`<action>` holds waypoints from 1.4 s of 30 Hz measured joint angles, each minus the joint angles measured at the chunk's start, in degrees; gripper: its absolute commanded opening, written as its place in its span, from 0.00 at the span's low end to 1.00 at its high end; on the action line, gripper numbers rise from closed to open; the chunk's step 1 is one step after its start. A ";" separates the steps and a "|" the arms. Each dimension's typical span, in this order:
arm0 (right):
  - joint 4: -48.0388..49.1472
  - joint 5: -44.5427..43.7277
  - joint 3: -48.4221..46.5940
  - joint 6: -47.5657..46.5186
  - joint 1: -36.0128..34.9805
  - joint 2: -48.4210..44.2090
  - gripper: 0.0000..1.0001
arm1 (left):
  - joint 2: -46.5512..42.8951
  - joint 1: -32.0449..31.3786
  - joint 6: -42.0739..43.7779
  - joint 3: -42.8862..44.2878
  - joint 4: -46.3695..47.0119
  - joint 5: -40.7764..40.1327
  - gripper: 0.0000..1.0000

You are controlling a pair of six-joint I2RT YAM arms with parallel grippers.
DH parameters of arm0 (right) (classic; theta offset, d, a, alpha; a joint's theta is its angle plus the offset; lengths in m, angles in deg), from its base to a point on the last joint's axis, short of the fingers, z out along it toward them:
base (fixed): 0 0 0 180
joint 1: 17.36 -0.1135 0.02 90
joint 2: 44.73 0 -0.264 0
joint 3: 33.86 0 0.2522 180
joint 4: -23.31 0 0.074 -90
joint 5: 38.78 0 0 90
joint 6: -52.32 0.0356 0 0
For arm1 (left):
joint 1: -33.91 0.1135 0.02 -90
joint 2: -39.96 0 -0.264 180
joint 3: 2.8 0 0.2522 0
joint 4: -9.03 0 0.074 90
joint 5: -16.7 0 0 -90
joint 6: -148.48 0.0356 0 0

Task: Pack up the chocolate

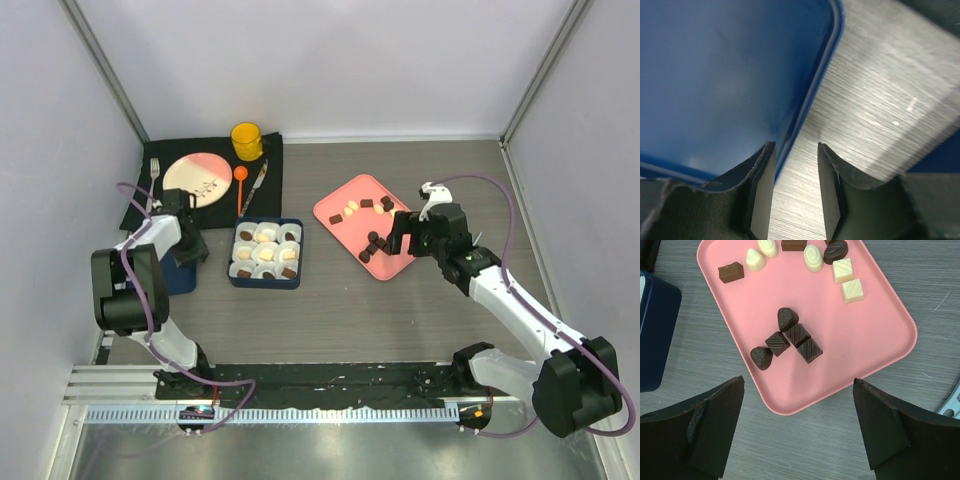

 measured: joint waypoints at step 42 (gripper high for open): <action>9.07 16.17 1.84 -3.96 -12.50 -1.27 0.94 | -31.93 0.13 -10.93 2.69 -10.38 3.58 0.00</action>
